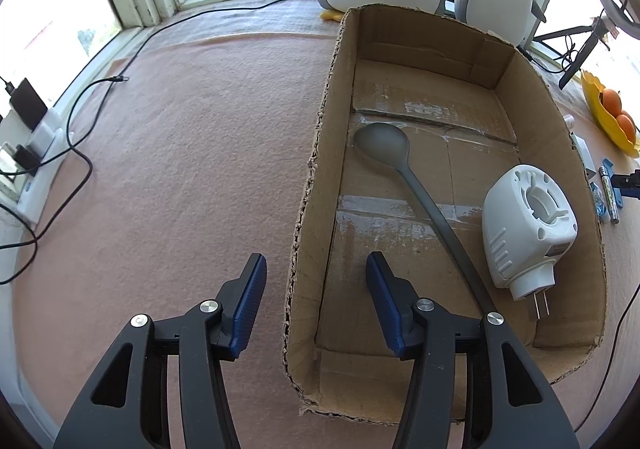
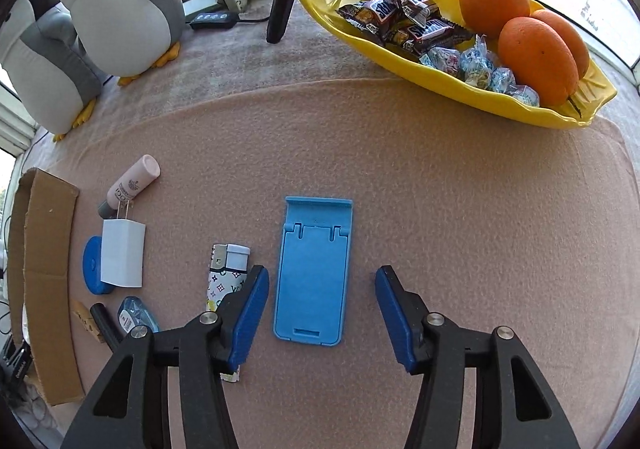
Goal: Organize rigid objects
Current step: 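Move the right tool to the blue phone stand and grasp it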
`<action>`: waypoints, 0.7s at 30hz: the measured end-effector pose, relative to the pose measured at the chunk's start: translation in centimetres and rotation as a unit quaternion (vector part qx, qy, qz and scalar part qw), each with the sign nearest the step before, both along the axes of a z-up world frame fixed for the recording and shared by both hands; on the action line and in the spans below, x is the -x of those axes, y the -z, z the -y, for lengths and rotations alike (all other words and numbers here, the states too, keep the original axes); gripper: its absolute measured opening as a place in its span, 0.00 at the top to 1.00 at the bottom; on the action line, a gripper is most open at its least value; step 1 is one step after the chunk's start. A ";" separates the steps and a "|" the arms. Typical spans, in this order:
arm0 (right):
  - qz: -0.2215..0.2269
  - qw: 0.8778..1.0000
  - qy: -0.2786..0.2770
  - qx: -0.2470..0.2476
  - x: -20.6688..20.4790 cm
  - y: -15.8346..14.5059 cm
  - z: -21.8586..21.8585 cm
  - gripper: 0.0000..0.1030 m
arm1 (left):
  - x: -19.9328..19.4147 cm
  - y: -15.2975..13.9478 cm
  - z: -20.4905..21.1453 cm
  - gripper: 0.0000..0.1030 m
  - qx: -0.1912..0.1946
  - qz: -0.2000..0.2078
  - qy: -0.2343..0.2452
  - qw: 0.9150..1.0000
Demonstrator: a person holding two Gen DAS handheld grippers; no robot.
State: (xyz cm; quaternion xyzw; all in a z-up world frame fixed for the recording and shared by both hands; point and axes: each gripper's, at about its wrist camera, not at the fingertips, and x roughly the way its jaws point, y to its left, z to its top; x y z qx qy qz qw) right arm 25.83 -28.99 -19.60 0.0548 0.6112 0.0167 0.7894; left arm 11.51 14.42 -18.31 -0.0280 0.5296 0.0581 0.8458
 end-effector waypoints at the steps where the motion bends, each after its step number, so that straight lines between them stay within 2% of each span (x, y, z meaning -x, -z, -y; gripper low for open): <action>1: -0.001 1.000 -0.002 0.004 -0.1 0.0 -0.1 0.51 | 0.0 0.0 0.0 0.49 0.000 0.000 0.000 1.000; 6: -0.002 0.999 -0.013 0.036 -0.3 0.2 -0.9 0.56 | 0.0 0.0 -0.2 0.49 0.002 0.001 -0.001 1.000; 9: 0.001 0.999 -0.012 0.043 -0.3 0.2 -1.0 0.68 | 0.0 0.0 -0.2 0.49 0.001 0.001 0.000 1.000; 21: 0.010 0.999 0.003 0.031 2.2 -0.2 0.1 0.68 | 0.0 0.0 -0.1 0.49 -0.001 0.003 0.001 1.000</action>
